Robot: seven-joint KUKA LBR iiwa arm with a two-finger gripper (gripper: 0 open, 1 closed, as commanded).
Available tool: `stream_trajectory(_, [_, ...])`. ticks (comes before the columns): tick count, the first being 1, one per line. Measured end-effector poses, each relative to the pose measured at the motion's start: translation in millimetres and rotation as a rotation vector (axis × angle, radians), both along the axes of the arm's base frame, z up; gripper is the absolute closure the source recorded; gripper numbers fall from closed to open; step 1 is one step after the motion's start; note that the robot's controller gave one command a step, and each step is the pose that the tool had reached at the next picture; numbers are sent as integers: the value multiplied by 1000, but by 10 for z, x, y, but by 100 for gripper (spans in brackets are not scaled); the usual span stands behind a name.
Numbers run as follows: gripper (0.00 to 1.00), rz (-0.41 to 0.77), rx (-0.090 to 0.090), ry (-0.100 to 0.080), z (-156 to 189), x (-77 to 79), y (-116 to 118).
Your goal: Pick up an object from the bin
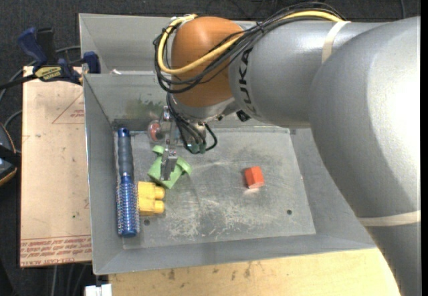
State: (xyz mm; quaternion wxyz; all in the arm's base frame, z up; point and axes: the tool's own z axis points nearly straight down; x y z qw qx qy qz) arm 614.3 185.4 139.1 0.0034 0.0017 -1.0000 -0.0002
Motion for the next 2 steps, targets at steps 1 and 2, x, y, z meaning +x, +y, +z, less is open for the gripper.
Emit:
stream_trajectory(1, [0, 83, 5, -19, -374, -9, -28])
stream_trajectory(2, [0, -74, 9, -14, -630, -73, -363])
